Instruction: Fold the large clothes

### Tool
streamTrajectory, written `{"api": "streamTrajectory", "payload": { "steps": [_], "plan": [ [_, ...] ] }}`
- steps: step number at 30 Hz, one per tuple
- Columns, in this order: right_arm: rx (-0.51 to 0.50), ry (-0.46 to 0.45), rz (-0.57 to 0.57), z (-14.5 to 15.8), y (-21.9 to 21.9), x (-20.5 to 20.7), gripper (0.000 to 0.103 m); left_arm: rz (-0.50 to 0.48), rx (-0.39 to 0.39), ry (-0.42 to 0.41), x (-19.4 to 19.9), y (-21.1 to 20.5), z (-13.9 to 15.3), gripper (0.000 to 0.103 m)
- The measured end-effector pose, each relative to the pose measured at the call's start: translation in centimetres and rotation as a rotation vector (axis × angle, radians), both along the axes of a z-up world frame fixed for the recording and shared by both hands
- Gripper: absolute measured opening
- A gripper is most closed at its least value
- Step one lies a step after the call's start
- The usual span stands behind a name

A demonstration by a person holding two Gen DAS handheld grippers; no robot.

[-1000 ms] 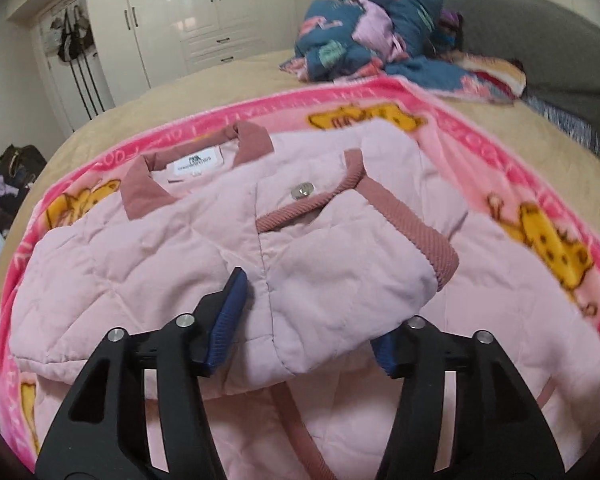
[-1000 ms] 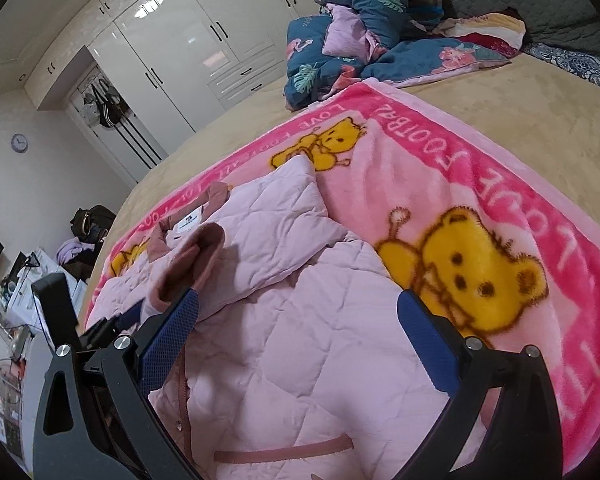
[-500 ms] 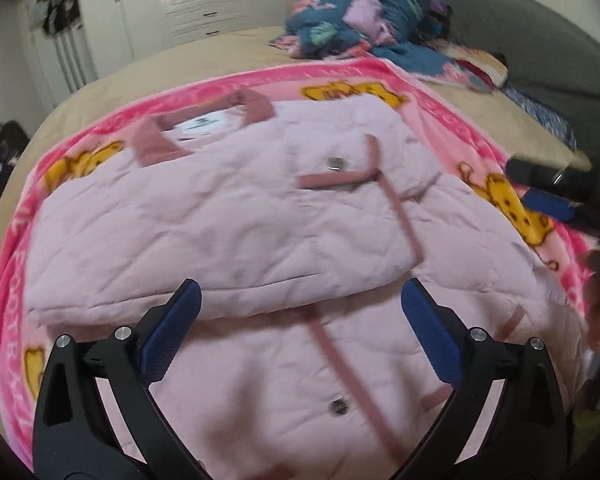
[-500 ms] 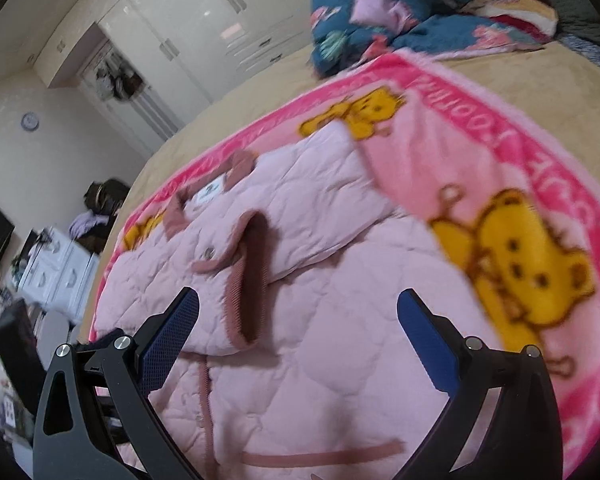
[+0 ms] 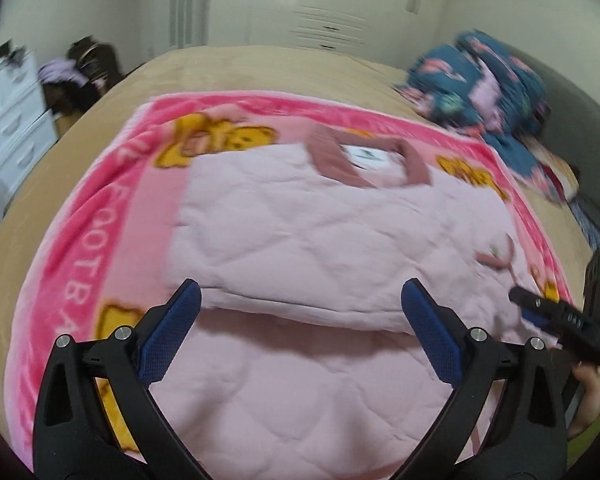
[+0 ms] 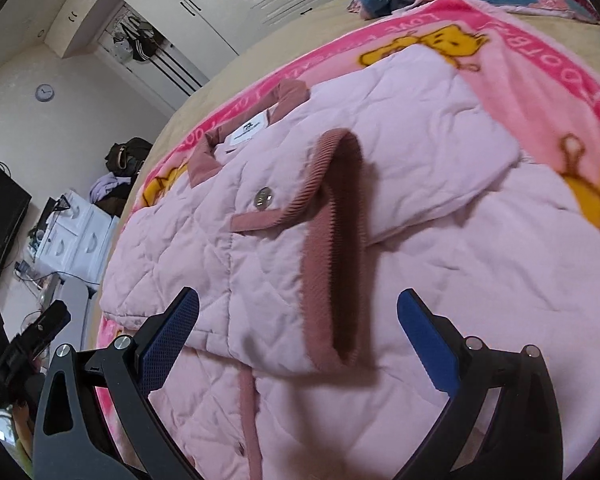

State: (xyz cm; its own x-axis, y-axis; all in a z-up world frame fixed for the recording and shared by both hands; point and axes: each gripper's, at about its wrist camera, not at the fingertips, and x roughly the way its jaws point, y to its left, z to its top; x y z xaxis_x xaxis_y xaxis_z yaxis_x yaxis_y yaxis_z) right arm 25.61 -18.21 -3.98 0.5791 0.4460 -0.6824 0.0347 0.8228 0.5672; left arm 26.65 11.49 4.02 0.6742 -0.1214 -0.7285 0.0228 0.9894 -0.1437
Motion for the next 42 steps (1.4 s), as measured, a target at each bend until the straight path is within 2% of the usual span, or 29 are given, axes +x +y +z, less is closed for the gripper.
{"api": "streamTrajectory", "payload": {
  "steps": [3, 4, 5, 9, 11, 12, 14, 17, 21, 30, 34, 36, 42],
  "plan": [
    [0.007, -0.001, 0.007, -0.6, 0.6, 0.7, 0.099, 0.047, -0.039, -0.013, -0.1, 2.2, 0.3, 0.094],
    [0.010, -0.002, 0.008, -0.8, 0.8, 0.9, 0.095, 0.057, -0.050, -0.020, -0.2, 2.8, 0.4, 0.094],
    [0.014, -0.002, 0.010, -0.9, 0.9, 1.0, 0.086, 0.068, -0.059, -0.025, -0.2, 3.3, 0.4, 0.094],
    [-0.005, 0.008, 0.009, -1.4, 1.4, 1.5, 0.073, 0.093, -0.082, -0.033, -0.2, 4.3, 0.4, 0.094],
    [-0.013, 0.008, 0.020, -1.7, 1.5, 1.6, 0.059, 0.097, -0.092, -0.035, -0.2, 4.6, 0.2, 0.094],
    [-0.019, 0.004, 0.027, -1.7, 1.6, 1.6, 0.055, 0.099, -0.095, -0.030, -0.2, 4.7, 0.1, 0.094],
    [-0.053, -0.005, 0.040, -1.6, 1.9, 1.6, 0.035, 0.101, -0.112, -0.027, -0.1, 4.7, 0.0, 0.094],
    [-0.103, -0.057, 0.075, -0.3, 2.7, 1.0, 0.022, 0.109, -0.118, -0.030, -0.2, 4.8, 0.1, 0.094],
    [-0.164, -0.134, 0.102, 2.2, 3.3, 0.5, 0.020, 0.104, -0.120, -0.035, 0.2, 5.0, 0.4, 0.094],
    [-0.311, -0.368, 0.177, 11.6, 4.1, 1.2, 0.019, 0.108, -0.141, -0.083, 1.2, 5.3, 2.1, 0.094],
    [-0.350, -0.428, 0.200, 14.3, 3.8, 2.6, 0.019, 0.102, -0.140, -0.096, 2.1, 4.9, 2.8, 0.094],
    [-0.389, -0.444, 0.199, 14.8, 3.5, 3.2, 0.019, 0.097, -0.138, -0.099, 2.8, 4.6, 3.0, 0.094],
    [-0.368, -0.386, 0.182, 12.7, 1.8, 4.5, 0.019, 0.071, -0.118, -0.068, 5.1, 3.3, 2.3, 0.094]
  ]
}}
